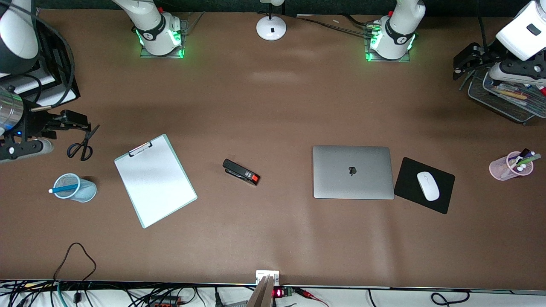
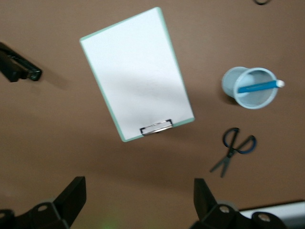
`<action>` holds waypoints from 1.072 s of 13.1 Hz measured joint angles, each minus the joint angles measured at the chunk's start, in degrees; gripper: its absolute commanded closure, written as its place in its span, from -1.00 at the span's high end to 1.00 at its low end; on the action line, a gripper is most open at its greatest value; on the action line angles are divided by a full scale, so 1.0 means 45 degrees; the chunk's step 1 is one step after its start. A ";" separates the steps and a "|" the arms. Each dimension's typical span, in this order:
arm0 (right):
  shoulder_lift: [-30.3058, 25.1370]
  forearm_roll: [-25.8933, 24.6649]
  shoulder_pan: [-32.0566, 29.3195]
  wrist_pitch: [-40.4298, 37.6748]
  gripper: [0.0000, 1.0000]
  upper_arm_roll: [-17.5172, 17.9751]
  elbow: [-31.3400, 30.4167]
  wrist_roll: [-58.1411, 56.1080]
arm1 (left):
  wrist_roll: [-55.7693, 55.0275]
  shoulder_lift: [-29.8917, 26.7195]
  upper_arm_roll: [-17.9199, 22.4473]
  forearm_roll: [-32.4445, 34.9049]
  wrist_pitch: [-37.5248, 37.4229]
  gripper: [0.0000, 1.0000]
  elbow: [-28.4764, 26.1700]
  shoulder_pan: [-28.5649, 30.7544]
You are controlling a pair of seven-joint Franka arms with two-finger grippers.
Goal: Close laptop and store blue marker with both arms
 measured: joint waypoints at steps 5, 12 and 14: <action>-0.0460 -0.1013 -0.0275 0.0162 1.00 -0.0204 -0.0004 0.0103 | 0.0000 -0.0001 -0.0003 0.0000 0.0000 1.00 0.0000 0.0000; -0.0878 0.0085 -0.1077 0.0331 1.00 -0.0227 -0.0334 0.0841 | 0.0000 -0.0004 -0.0010 -0.0236 0.0031 1.00 0.0000 0.0000; -0.1065 0.0091 -0.1103 0.0485 1.00 -0.0225 -0.0747 0.1081 | 0.0000 -0.0004 -0.0014 -0.0241 0.0041 1.00 0.0000 0.0000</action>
